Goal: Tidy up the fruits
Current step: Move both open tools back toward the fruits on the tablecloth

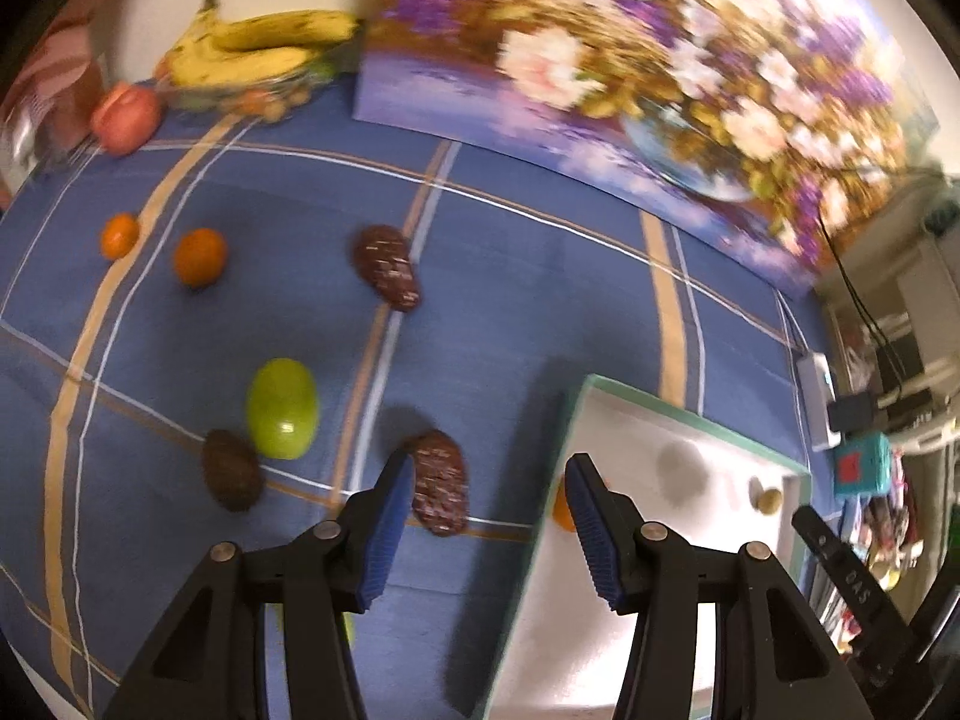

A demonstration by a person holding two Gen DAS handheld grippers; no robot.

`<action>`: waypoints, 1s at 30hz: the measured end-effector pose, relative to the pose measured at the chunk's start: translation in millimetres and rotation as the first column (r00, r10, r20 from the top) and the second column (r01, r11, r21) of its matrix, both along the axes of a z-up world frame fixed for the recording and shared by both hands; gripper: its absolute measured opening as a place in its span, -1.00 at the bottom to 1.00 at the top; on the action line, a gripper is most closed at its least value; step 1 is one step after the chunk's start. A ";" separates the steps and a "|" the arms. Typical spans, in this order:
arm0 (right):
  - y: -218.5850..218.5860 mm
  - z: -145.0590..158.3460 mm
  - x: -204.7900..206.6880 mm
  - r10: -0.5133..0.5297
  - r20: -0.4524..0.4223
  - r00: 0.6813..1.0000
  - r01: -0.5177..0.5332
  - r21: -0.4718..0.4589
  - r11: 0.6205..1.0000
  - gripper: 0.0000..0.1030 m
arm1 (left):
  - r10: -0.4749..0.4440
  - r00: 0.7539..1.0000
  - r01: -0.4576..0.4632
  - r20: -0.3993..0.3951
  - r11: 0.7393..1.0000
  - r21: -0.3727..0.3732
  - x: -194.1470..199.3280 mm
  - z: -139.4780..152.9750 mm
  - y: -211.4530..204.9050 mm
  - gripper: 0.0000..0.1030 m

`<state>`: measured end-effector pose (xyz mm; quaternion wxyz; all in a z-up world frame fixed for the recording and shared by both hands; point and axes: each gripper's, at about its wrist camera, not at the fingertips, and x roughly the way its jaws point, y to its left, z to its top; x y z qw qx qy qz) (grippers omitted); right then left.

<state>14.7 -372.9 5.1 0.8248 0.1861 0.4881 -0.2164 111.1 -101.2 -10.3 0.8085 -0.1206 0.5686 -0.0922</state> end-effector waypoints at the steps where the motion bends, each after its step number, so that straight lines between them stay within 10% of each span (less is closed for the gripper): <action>1: 1.5 0.5 0.8 0.005 -0.001 1.000 -0.005 -0.002 1.000 -0.52 | 0.012 1.000 -0.012 -0.002 1.000 -0.003 -0.2 -0.2 4.7 0.09; 19: 33.9 8.3 9.7 0.102 0.012 0.995 -0.102 -0.014 0.995 -0.51 | 0.227 0.974 -0.227 -0.012 0.973 -0.034 6.4 6.4 92.7 0.11; 30: 38.3 -2.4 15.4 0.119 -0.039 0.992 -0.120 -0.014 0.993 0.33 | 0.314 0.947 -0.314 -0.072 0.949 0.006 7.4 -13.1 110.7 0.94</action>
